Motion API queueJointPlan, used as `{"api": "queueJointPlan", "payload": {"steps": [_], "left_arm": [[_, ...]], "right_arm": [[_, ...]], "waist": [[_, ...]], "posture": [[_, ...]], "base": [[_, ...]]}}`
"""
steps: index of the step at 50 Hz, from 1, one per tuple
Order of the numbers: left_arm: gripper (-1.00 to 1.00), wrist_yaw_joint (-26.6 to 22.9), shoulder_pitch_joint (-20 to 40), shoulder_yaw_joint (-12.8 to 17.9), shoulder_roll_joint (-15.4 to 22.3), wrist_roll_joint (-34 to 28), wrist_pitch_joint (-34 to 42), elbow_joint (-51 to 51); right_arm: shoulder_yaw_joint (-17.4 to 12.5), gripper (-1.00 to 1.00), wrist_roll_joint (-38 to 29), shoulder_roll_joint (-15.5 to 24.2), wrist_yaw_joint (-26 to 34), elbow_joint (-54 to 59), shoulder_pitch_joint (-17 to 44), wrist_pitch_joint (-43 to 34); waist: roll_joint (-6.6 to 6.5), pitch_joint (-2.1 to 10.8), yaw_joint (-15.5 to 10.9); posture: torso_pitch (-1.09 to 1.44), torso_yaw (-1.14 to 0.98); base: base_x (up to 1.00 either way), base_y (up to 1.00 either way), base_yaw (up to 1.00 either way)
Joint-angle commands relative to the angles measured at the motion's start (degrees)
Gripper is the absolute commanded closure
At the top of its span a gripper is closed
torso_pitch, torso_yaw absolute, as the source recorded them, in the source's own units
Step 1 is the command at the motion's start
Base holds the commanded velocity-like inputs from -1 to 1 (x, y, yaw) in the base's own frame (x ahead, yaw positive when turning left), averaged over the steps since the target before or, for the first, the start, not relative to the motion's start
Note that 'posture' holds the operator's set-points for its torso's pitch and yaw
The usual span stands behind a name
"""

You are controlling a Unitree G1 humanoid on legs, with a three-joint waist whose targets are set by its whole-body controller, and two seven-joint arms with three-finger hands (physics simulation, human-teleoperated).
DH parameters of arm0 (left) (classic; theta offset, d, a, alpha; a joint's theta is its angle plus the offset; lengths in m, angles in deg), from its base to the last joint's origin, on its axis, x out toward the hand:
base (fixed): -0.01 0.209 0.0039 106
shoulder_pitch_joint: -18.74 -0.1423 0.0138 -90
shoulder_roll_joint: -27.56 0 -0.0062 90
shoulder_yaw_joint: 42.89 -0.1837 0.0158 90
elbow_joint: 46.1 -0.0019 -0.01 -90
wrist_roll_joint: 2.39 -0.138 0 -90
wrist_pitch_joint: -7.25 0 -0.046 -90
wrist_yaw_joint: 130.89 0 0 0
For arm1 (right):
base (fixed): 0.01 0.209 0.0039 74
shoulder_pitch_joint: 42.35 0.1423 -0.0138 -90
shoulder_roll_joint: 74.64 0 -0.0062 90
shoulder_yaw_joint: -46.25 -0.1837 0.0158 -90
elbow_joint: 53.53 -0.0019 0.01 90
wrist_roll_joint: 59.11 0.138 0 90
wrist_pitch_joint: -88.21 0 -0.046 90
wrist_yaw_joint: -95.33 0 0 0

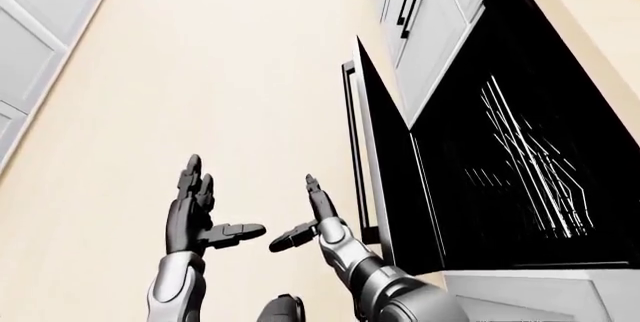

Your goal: Close the dishwasher door

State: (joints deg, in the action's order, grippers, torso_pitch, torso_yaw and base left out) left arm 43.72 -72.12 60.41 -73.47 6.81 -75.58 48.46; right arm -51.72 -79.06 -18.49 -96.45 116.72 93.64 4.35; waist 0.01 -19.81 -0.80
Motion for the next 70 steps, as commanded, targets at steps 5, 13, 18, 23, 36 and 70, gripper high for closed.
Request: {"api": "queueJointPlan", "payload": {"steps": [5, 13, 18, 23, 36, 70], "left_arm": [[-1.0, -0.2, 0.7, 0.3, 0.4, 0.4, -1.8, 2.1], [-1.0, -0.1, 0.6, 0.2, 0.4, 0.3, -2.0, 1.9], [-1.0, -0.1, 0.5, 0.2, 0.4, 0.3, -1.9, 2.1], [-1.0, -0.2, 0.4, 0.3, 0.4, 0.4, -1.8, 2.3], [-1.0, -0.2, 0.2, 0.5, 0.3, 0.6, -1.7, 2.7], [-1.0, 0.0, 0.4, -0.1, 0.1, 0.2, -1.9, 2.2]], "right_arm": [[-0.4, -1.0, 0.7, -0.2, -2.2, -1.4, 1.7, 0.7], [-1.7, -1.0, 2.3, 0.7, -6.8, -1.4, 2.0, 0.0], [-2.2, -1.0, 3.2, 1.1, -7.6, -1.4, 2.3, -0.5], [-2.9, -1.0, 4.4, 2.2, -8.5, -1.4, 2.7, -1.2], [-5.7, -1.0, 9.1, 4.8, -11.8, -1.4, 3.8, -1.9], [-8.0, -1.0, 16.3, 7.9, -19.8, -1.6, 5.0, 0.6]], "waist": [[-0.37, 1.82, 0.0], [-0.15, 1.69, -0.1], [0.0, 1.62, -0.1], [0.14, 1.51, -0.1], [0.27, 1.36, -0.1], [-1.07, 1.31, -0.3]], "posture": [[0.57, 0.0], [0.57, 0.0], [0.57, 0.0], [0.57, 0.0], [0.57, 0.0], [0.57, 0.0]], "base": [[0.0, 0.0, 0.0], [0.0, 0.0, 0.0], [0.0, 0.0, 0.0], [0.0, 0.0, 0.0], [0.0, 0.0, 0.0], [0.0, 0.0, 0.0]]}}
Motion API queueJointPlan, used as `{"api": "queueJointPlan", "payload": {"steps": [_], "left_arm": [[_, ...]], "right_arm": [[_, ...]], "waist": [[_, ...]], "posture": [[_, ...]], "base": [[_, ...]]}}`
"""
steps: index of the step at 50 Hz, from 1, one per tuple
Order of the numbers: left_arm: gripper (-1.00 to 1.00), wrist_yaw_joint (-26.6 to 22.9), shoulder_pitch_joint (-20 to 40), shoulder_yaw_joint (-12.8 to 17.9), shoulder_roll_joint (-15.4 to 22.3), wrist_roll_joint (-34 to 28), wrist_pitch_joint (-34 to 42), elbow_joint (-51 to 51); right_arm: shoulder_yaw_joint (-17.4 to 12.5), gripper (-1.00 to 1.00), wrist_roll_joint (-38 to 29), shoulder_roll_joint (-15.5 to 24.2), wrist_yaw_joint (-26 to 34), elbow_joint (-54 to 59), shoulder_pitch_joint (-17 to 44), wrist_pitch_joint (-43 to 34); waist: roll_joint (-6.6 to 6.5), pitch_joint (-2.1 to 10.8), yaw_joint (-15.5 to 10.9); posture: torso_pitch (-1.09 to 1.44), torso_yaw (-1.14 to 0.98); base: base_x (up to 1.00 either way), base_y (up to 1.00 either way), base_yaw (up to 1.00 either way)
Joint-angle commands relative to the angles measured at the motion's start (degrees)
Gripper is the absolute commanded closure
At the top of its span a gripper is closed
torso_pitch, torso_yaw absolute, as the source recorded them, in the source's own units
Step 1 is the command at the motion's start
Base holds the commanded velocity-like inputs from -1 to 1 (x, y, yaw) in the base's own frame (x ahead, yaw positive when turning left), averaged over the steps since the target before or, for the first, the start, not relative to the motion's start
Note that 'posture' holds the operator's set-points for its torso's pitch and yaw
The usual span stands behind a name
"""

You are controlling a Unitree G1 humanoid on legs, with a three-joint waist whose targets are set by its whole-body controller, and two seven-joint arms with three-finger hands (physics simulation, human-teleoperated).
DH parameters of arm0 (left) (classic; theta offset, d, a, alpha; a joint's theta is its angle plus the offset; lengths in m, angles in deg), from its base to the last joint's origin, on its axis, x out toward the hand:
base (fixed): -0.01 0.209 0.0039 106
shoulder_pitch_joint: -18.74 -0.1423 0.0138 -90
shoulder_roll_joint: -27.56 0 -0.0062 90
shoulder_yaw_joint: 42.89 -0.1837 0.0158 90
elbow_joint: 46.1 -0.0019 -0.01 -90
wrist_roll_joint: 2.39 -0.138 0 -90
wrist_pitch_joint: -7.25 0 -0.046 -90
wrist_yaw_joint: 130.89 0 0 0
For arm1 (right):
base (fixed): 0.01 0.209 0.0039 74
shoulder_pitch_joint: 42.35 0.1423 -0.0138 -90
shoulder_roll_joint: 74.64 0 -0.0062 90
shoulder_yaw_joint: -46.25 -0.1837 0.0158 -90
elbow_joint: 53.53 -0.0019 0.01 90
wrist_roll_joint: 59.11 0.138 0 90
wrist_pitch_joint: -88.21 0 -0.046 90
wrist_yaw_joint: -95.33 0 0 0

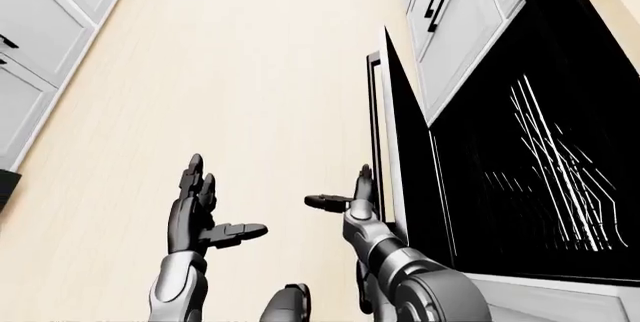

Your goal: Close the dishwasher door

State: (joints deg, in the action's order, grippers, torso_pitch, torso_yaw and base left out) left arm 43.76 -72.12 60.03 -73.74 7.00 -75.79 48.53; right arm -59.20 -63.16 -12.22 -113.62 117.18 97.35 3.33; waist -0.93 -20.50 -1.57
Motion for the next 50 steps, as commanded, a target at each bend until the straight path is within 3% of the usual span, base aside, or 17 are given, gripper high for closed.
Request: {"api": "queueJointPlan", "payload": {"steps": [1, 50], "left_arm": [[-1.0, 0.0, 0.5, 0.3, 0.4, 0.0, -1.8, 2.0], [-1.0, 0.0, 0.5, 0.4, 0.5, 0.2, -1.7, 2.0]], "right_arm": [[-0.5, -1.0, 0.5, 1.7, -2.9, -2.0, 1.4, 1.8], [-1.2, -1.0, 3.8, 3.6, -11.0, -2.1, 1.9, 5.7]], "waist": [[-0.16, 1.98, 0.5], [-1.21, 1.28, -0.4]], "posture": [[0.57, 0.0], [0.57, 0.0]], "base": [[0.0, 0.0, 0.0], [0.0, 0.0, 0.0]]}}
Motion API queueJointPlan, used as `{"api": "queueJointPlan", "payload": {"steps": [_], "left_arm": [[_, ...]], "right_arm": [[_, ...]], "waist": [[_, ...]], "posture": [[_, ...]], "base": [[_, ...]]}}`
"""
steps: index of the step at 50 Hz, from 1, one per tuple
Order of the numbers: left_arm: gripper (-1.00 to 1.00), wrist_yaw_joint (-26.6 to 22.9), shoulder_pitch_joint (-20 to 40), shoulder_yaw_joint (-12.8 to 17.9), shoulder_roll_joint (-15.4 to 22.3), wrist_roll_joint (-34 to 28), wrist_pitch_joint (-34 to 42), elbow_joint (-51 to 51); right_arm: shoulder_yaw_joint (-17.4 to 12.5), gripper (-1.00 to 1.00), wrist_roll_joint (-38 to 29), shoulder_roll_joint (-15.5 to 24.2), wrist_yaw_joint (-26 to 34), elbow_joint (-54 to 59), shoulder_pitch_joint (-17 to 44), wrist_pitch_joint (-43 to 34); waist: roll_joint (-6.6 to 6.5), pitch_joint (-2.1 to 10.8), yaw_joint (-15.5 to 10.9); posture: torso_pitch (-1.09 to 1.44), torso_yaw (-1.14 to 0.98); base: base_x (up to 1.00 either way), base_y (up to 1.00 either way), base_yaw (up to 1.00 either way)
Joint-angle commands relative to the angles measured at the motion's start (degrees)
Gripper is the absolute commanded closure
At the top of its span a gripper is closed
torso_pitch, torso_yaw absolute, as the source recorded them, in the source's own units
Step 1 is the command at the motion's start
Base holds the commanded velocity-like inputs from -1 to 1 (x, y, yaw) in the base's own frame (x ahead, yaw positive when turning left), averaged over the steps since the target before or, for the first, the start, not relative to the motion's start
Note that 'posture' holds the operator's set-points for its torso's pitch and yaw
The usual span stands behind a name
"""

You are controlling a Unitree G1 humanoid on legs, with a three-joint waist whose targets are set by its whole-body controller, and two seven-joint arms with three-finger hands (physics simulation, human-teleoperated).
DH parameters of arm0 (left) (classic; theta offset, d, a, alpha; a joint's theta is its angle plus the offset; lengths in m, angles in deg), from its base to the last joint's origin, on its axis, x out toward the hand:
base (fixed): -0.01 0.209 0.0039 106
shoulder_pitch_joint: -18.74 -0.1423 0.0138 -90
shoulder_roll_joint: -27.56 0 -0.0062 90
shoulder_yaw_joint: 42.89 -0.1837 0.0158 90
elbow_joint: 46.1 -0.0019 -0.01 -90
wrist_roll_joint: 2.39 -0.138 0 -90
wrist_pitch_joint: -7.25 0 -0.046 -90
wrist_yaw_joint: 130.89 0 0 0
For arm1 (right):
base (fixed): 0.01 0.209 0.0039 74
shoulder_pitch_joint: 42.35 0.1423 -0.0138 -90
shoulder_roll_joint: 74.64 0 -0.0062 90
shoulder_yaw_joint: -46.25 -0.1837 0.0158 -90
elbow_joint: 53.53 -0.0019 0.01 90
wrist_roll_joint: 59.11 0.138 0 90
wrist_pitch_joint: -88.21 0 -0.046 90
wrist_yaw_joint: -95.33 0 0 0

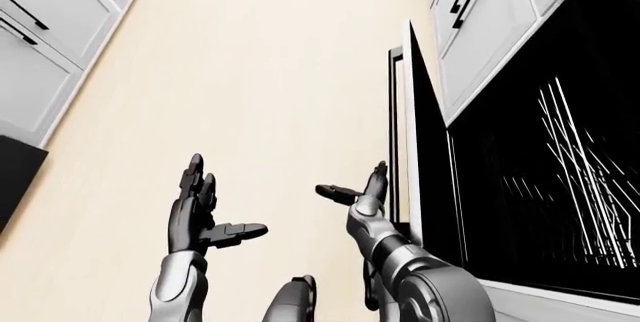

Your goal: Close the dishwasher door

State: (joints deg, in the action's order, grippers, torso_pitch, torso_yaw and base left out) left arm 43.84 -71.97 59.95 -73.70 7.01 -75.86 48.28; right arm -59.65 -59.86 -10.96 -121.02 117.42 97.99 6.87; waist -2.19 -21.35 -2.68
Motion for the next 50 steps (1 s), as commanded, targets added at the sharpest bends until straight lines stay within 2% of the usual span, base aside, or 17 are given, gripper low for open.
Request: {"api": "queueJointPlan", "payload": {"steps": [1, 14, 50], "left_arm": [[-1.0, 0.0, 0.4, 0.5, 0.5, 0.2, -1.7, 2.2], [-1.0, 0.0, 0.3, 0.5, 0.5, 0.1, -1.5, 2.4], [-1.0, 0.2, 0.3, 0.2, 0.3, -0.2, -1.9, 1.9]], "right_arm": [[-0.7, -1.0, 0.5, 2.4, -3.8, -2.4, 1.3, 2.1], [-0.4, -1.0, -0.2, 3.3, -7.6, -2.4, 1.5, 3.1], [-0.9, -1.0, 2.8, 8.0, -7.5, -2.6, 0.4, 4.3]], "waist": [[0.04, 2.11, 0.7], [-0.21, 1.68, 0.4], [0.19, 1.49, 0.2]], "posture": [[0.57, 0.0], [0.57, 0.0], [0.57, 0.0]], "base": [[0.0, 0.0, 0.0], [0.0, 0.0, 0.0], [0.0, 0.0, 0.0]]}}
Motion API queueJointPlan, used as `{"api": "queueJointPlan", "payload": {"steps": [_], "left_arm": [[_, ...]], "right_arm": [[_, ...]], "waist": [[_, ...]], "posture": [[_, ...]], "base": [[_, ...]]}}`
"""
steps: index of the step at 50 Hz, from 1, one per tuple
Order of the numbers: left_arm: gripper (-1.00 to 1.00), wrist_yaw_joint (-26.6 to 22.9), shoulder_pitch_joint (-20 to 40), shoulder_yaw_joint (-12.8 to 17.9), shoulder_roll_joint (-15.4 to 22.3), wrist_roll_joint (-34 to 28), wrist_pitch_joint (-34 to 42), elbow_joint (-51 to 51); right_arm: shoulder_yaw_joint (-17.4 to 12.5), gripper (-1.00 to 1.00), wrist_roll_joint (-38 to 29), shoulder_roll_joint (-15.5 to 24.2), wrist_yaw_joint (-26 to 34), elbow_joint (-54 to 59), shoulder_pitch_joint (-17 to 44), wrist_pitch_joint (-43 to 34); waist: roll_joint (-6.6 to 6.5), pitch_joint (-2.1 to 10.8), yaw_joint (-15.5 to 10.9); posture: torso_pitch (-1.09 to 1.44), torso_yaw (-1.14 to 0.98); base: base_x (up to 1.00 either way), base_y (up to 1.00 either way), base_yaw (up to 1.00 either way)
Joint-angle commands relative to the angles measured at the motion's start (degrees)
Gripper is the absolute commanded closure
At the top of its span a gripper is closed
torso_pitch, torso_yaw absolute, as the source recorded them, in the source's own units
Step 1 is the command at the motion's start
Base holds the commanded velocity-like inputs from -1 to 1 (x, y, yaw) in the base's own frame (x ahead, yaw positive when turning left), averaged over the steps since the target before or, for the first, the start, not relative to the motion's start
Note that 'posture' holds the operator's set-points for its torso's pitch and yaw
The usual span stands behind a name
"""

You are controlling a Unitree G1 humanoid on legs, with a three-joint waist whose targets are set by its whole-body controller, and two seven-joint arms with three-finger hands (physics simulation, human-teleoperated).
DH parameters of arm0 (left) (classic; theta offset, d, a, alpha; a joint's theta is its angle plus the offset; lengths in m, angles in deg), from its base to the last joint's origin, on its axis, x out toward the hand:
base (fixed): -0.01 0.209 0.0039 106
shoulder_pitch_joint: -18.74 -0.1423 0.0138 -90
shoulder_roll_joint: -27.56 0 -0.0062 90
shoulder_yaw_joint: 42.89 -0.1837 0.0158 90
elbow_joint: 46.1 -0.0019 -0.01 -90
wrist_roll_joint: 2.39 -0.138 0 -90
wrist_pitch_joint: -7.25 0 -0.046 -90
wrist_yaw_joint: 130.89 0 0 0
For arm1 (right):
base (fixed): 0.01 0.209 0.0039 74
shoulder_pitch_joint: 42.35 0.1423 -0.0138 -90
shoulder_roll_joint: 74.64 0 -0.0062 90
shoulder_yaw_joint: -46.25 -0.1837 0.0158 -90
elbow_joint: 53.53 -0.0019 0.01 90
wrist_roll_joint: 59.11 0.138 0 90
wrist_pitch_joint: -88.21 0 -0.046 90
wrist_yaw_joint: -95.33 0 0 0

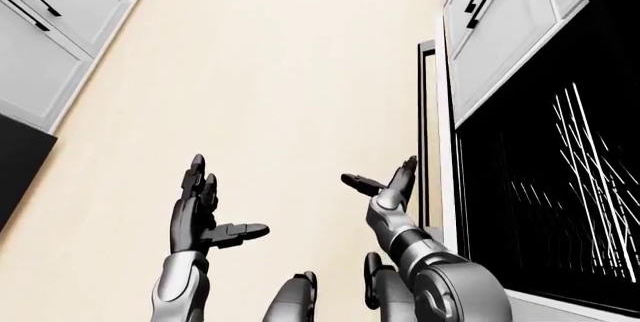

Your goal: Close the dishwasher door

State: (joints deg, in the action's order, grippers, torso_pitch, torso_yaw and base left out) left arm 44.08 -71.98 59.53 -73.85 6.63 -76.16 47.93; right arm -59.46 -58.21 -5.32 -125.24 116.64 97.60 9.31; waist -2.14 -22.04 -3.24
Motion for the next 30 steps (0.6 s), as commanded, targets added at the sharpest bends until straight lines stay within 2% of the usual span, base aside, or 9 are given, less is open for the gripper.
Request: {"api": "queueJointPlan", "payload": {"steps": [1, 30], "left_arm": [[-1.0, 0.0, 0.4, 0.6, 0.5, 0.2, -1.6, 2.2], [-1.0, 0.0, 0.2, 0.8, 0.5, 0.2, -1.5, 2.6]], "right_arm": [[-1.1, -1.0, 1.2, 2.4, -3.2, -1.8, 0.7, 2.0], [-1.8, -1.0, 3.9, 6.3, -2.5, -1.9, -1.8, 3.4]], "waist": [[0.17, 2.2, 0.8], [0.49, 2.42, 0.9]], "posture": [[0.57, 0.0], [0.57, 0.0]], "base": [[0.0, 0.0, 0.0], [0.0, 0.0, 0.0]]}}
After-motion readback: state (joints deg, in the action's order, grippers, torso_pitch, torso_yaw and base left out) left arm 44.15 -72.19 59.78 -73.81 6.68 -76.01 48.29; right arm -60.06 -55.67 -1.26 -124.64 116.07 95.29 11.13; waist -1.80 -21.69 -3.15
